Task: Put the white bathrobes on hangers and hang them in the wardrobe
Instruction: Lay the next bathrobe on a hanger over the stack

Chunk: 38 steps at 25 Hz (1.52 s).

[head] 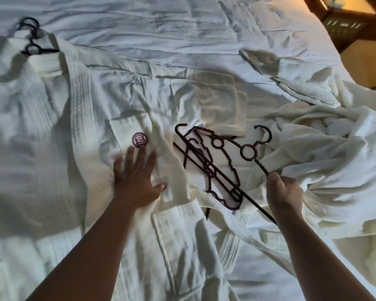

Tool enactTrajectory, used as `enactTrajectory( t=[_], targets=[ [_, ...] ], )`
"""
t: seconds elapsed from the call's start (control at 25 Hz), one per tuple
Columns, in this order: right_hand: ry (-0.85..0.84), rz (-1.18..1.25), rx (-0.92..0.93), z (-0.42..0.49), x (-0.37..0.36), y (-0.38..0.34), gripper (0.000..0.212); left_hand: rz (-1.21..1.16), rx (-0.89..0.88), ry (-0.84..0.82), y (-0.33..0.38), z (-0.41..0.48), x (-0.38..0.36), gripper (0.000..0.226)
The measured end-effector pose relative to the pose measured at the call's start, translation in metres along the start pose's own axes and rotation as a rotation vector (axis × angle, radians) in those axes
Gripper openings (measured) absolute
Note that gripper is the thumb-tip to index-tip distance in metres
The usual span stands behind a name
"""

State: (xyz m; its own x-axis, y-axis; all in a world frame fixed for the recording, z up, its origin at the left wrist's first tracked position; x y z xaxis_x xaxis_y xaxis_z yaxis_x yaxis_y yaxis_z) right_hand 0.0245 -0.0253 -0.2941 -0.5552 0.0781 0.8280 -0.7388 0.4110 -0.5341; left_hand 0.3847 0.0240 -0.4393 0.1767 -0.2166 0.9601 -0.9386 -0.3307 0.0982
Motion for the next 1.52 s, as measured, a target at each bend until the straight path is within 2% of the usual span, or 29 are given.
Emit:
enactTrajectory(
  t=[0.08,0.16,0.24,0.28,0.4,0.44,0.48,0.64,0.76,0.88,1.0,1.08,1.16,1.28,1.44,1.52],
  targets=[
    [-0.076,0.026,0.069,-0.005,-0.016,-0.026,0.038,-0.033,-0.012,-0.014,0.002,-0.002,0.004,0.107],
    [-0.180,0.054,0.147,-0.013,-0.041,-0.049,0.045,-0.083,-0.027,-0.047,0.001,-0.005,0.011,0.104],
    [-0.268,0.061,0.159,-0.016,-0.070,-0.060,0.050,-0.150,-0.063,-0.109,0.004,-0.011,0.022,0.090],
    [-0.306,0.066,0.141,-0.017,-0.087,-0.068,0.050,-0.261,-0.075,-0.132,0.000,-0.017,0.033,0.079],
    [-0.347,0.045,0.136,-0.014,-0.138,-0.097,0.052,-0.949,-0.008,-0.156,-0.037,-0.043,0.084,0.031],
    [-0.349,0.018,0.161,-0.012,-0.154,-0.111,0.053,-1.079,0.027,-0.136,-0.062,-0.049,0.099,0.018],
    [-0.346,-0.017,0.190,-0.010,-0.169,-0.129,0.053,-1.145,0.059,-0.087,-0.090,-0.052,0.116,0.020],
    [-0.337,-0.098,0.300,-0.005,-0.219,-0.217,0.057,-1.049,0.210,0.195,-0.220,-0.009,0.145,0.026],
    [-0.249,-0.157,0.407,0.003,-0.254,-0.286,0.052,-0.879,0.301,0.309,-0.302,0.047,0.132,0.029],
    [-0.199,-0.210,0.538,0.013,-0.288,-0.352,0.049,-0.645,0.257,0.348,-0.352,0.091,0.117,0.052],
    [-0.250,-0.238,0.644,0.020,-0.329,-0.406,0.049,-0.498,0.260,0.359,-0.390,0.129,0.109,0.067],
    [-0.281,-0.255,0.690,0.021,-0.359,-0.434,0.049,-0.396,0.256,0.359,-0.407,0.156,0.107,0.068],
    [-0.316,-0.286,0.766,0.014,-0.394,-0.461,0.048,-0.339,0.209,0.403,-0.416,0.181,0.109,0.060],
    [-0.412,-0.298,0.799,-0.005,-0.438,-0.490,0.046,-0.360,0.185,0.451,-0.421,0.219,0.121,0.045],
    [-0.496,-0.165,0.653,-0.007,-0.456,-0.489,0.039,-0.573,0.237,0.202,-0.409,0.262,0.125,0.026],
    [-0.405,-0.196,0.714,-0.016,-0.443,-0.487,0.029,-0.738,0.308,0.173,-0.409,0.264,0.120,0.025]
  ],
)
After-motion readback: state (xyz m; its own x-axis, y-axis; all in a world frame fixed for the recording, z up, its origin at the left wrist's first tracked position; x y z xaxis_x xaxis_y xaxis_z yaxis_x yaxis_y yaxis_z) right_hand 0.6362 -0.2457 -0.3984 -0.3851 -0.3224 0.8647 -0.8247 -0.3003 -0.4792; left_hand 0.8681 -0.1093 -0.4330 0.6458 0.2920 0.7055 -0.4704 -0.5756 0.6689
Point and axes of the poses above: each hand's wrist, its own z-axis towards the middle knuckle, its own x-axis out of the back of the hand, y = z × x, the point moved 8 cm from there along z, towards the middle knuckle, and after that the axes turned 4 degrees about x, right-handed, at the moved point
